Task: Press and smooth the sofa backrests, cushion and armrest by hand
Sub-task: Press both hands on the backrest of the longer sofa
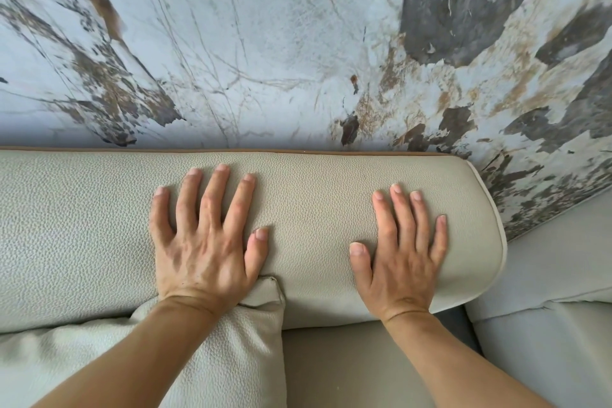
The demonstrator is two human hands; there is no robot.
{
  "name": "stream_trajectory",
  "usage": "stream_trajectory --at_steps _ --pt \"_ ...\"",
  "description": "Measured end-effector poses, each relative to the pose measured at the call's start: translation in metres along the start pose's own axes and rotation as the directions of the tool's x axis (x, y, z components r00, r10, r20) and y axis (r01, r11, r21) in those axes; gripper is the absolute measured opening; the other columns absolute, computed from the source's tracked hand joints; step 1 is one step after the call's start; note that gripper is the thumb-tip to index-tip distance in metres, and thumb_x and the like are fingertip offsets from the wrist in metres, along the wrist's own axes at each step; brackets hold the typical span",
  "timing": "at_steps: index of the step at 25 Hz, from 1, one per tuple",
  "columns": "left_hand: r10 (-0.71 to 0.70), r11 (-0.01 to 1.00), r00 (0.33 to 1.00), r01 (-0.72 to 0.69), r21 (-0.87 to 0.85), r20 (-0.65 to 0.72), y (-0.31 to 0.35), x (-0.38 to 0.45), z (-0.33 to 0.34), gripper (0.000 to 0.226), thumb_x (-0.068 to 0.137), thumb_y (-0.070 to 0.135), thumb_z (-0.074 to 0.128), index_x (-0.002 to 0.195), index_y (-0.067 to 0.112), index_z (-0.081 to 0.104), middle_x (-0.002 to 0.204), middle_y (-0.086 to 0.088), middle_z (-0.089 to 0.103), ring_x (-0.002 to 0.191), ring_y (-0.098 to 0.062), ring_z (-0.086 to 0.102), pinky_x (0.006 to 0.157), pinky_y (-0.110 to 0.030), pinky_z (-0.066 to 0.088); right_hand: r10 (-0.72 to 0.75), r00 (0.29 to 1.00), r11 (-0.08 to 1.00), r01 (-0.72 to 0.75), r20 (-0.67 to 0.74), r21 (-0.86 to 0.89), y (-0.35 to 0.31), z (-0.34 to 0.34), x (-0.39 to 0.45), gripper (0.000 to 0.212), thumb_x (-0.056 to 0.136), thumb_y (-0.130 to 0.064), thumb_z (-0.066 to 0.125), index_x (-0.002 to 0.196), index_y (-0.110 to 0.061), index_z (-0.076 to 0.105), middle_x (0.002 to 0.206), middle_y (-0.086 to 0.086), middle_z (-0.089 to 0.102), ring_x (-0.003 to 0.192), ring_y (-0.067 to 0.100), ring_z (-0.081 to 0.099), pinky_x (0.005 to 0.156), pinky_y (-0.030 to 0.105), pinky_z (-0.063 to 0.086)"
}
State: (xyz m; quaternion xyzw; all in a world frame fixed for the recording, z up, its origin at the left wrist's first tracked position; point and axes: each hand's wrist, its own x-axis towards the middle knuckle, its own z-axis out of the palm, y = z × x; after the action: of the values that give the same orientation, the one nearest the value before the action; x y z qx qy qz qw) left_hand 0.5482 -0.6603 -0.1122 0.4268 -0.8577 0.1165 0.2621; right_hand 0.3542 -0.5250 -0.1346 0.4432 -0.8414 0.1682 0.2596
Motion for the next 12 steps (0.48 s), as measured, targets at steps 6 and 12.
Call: stream_trajectory --at_steps 6,12 --pt "-0.014 1.000 1.000 0.014 -0.006 -0.015 -0.001 0.017 0.016 0.061 0.093 0.055 0.024 0.144 0.025 0.038 0.147 -0.010 0.042 0.136 -0.036 0.032 0.113 -0.057 0.014 -0.011 0.999 1.000 0.011 -0.042 0.003 0.002 0.020 0.021 0.067 0.093 -0.057 0.016 0.151 -0.023 0.026 0.156 0.004 0.033 0.146 0.025 0.021 0.115 0.059 0.014" --pt "0.004 0.999 1.000 -0.004 -0.032 -0.010 -0.003 0.019 0.018 0.061 0.092 0.054 0.026 0.145 0.024 0.036 0.147 -0.010 0.041 0.138 -0.036 0.030 0.113 -0.056 0.011 -0.023 0.995 1.000 0.021 -0.097 -0.023 0.002 0.026 0.024 0.066 0.094 -0.055 0.017 0.150 -0.021 0.028 0.155 0.005 0.034 0.146 0.027 0.024 0.115 0.058 0.014"
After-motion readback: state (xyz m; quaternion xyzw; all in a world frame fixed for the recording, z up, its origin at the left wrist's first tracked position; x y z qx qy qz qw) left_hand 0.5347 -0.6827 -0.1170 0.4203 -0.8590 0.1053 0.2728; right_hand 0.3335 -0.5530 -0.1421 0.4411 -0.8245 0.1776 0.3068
